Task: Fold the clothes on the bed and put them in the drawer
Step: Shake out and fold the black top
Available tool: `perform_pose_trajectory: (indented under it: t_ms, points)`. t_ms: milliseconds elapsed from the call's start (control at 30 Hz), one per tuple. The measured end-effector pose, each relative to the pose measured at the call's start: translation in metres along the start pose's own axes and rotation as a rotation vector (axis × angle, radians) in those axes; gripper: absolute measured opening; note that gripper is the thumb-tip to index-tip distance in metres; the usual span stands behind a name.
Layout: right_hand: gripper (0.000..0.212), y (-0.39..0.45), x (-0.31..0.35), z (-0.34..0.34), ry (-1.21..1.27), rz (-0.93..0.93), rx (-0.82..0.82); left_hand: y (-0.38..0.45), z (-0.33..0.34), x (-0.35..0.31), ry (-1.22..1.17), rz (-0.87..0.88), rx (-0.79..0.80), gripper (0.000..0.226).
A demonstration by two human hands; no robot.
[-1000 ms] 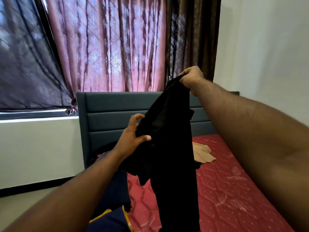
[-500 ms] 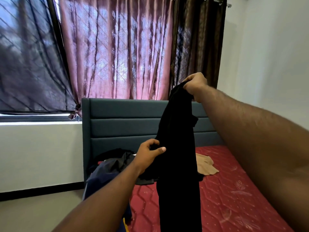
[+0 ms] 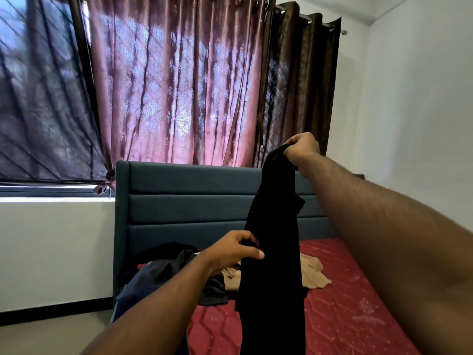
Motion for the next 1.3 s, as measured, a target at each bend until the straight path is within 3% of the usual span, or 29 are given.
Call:
perform_pose_trajectory:
  t_ms: [67, 167, 267, 367, 500, 567, 667, 800, 900, 1000, 1100, 1167, 1200, 1300]
  points:
    - [0.017, 0.0, 0.0, 0.001, 0.001, -0.001, 0.0, 0.006, 0.002, -0.004, -0.081, -0.013, -0.043, 0.035]
    - [0.019, 0.0, 0.001, -0.001, -0.004, -0.007, -0.007, 0.018, 0.008, -0.004, -0.032, 0.018, -0.122, 0.012]
    - [0.021, 0.002, 0.0, -0.004, 0.02, -0.009, -0.022, 0.026, 0.009, -0.009, -0.135, 0.021, -0.237, 0.037]
    - [0.025, 0.005, -0.001, -0.007, 0.052, 0.004, -0.015, 0.03, 0.009, -0.012, -0.096, 0.035, -0.235, 0.019]
    - [0.023, 0.009, -0.005, -0.012, 0.103, 0.029, 0.006, 0.036, -0.003, -0.016, -0.227, 0.057, -0.282, 0.035]
    - [0.021, 0.009, -0.007, -0.013, 0.117, 0.022, 0.029, 0.04, -0.007, -0.022, -0.272, 0.108, -0.278, 0.007]
    - [0.02, 0.011, -0.009, -0.015, 0.135, 0.017, 0.021, 0.046, -0.014, -0.031, -0.335, 0.119, -0.398, 0.02]
    - [0.02, 0.012, -0.009, -0.021, 0.189, 0.038, -0.045, 0.048, -0.015, -0.034, -0.387, 0.138, -0.332, 0.021]
    - [0.021, 0.01, -0.006, -0.022, 0.183, 0.042, -0.085, 0.047, -0.009, -0.036, -0.282, 0.205, -0.279, 0.03]
    - [0.028, 0.004, -0.002, -0.014, 0.205, 0.02, -0.069, 0.047, -0.006, -0.042, -0.194, 0.247, -0.39, 0.017]
    - [0.037, -0.001, 0.004, -0.009, 0.29, -0.084, 0.05, 0.048, -0.013, -0.048, -0.407, 0.144, -0.519, 0.022]
    - [0.026, 0.0, 0.006, -0.009, 0.201, -0.172, 0.223, 0.048, -0.024, -0.05, -0.457, 0.12, -0.589, 0.024]
    - [0.02, -0.001, 0.005, -0.009, 0.072, -0.22, 0.35, 0.046, -0.03, -0.053, -0.397, 0.133, -0.624, 0.026]
    - [0.042, -0.014, -0.005, 0.001, -0.487, -0.259, 0.818, 0.04, -0.05, -0.06, -0.101, 0.208, -0.669, 0.026]
Point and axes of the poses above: each hand's wrist, its own y-axis towards the middle knuckle, its own z-axis out of the palm, x = y × z, the point moved 3 cm from there along y, towards the middle knuckle, and after that the axes turned 10 degrees about y, right-handed, at the moved point
